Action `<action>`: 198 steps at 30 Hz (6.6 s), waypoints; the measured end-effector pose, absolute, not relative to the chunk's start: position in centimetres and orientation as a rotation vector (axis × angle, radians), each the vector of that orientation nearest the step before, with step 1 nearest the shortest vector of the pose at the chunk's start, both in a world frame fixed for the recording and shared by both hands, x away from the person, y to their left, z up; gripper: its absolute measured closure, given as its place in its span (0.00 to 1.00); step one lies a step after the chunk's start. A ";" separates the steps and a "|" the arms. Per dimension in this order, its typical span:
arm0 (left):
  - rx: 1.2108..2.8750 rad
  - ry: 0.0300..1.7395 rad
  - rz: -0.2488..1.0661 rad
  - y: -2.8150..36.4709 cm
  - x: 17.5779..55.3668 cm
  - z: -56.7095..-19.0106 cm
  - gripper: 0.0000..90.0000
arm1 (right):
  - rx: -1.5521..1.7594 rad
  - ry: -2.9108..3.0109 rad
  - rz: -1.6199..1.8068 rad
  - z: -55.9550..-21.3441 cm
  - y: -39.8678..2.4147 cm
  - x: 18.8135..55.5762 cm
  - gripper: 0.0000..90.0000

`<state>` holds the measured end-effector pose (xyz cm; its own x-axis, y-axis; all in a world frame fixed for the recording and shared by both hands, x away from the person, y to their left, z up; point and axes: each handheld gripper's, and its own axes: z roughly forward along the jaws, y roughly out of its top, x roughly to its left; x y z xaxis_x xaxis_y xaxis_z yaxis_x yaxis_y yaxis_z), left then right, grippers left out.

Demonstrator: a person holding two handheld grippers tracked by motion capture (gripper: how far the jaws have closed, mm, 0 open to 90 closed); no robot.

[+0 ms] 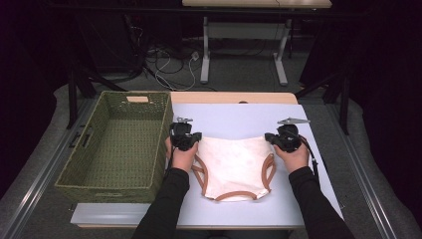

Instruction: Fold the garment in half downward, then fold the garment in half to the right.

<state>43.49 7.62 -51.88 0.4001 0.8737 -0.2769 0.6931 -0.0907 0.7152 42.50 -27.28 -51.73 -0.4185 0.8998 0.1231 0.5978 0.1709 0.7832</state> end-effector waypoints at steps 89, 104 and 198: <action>1.806 1.329 0.255 7.8 42.6 -51.8 0.98 | 1.025 2.292 1.202 -51.7 -19.7 34.2 0.45; 1.803 1.327 0.255 7.8 42.5 -51.7 0.98 | 0.927 2.352 1.237 -51.5 -17.2 32.3 0.55; 1.744 1.339 0.353 8.9 42.9 -47.8 0.98 | 0.823 2.554 1.311 -51.9 -10.1 28.7 0.98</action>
<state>42.93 8.86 -47.79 0.3772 0.8838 -0.2767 0.6324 -0.0276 0.7741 28.67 -10.10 -51.87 -0.8370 0.5363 0.1086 0.4008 0.4659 0.7889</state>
